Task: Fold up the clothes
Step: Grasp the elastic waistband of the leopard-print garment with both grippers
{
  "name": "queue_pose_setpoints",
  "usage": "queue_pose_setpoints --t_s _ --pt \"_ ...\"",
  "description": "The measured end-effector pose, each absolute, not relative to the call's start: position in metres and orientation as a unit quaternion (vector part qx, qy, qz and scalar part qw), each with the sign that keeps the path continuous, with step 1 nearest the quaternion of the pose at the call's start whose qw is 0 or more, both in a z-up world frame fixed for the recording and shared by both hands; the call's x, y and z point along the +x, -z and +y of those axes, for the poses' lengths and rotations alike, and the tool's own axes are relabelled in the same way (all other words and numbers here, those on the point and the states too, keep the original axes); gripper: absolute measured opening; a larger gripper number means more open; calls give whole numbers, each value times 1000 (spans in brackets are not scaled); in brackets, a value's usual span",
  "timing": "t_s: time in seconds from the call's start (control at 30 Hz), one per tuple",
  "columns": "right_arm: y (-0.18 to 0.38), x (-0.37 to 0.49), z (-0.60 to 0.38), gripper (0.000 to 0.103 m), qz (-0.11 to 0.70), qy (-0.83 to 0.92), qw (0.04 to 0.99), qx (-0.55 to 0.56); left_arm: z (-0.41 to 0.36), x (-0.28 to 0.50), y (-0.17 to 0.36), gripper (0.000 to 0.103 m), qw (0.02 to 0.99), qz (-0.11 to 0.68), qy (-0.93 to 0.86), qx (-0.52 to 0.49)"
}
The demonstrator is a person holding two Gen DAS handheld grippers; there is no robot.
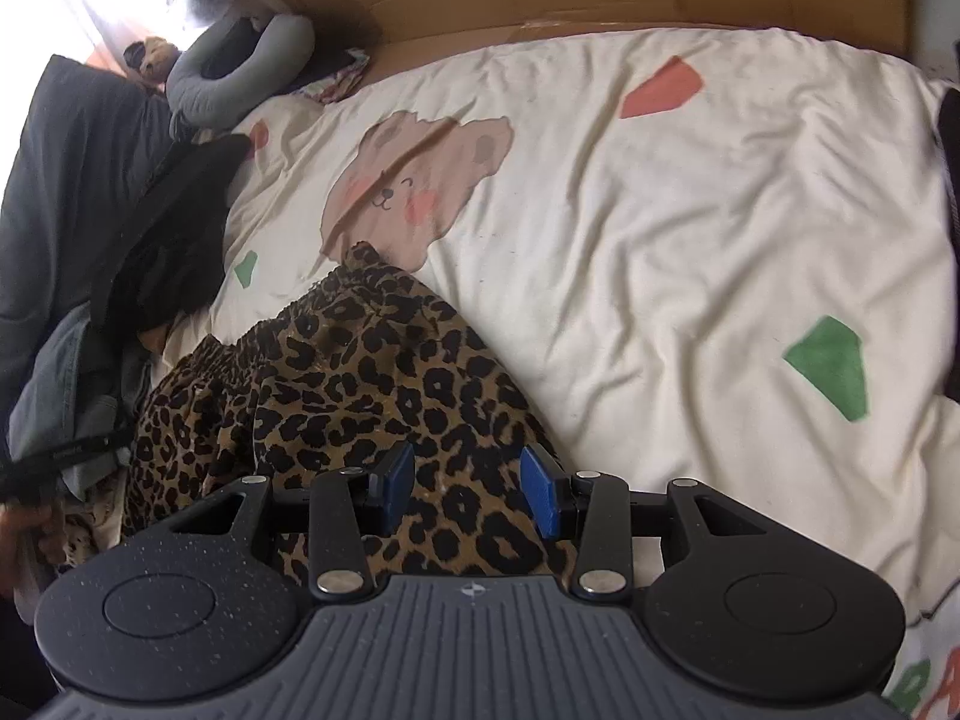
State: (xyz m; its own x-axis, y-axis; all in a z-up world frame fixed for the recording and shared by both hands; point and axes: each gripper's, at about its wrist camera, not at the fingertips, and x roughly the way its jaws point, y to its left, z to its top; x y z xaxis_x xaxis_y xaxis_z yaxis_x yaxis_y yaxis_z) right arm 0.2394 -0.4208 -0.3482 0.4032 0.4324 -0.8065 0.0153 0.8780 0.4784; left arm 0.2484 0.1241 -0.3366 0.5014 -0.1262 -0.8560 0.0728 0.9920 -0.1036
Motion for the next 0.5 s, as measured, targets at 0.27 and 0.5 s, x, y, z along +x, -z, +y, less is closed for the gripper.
queue_pose_setpoints --t_s 0.27,0.5 --pt "349 272 -401 46 518 -141 821 193 138 304 330 35 868 488 87 13" --pt "351 302 -387 46 506 -159 829 176 132 328 332 36 868 483 113 22"
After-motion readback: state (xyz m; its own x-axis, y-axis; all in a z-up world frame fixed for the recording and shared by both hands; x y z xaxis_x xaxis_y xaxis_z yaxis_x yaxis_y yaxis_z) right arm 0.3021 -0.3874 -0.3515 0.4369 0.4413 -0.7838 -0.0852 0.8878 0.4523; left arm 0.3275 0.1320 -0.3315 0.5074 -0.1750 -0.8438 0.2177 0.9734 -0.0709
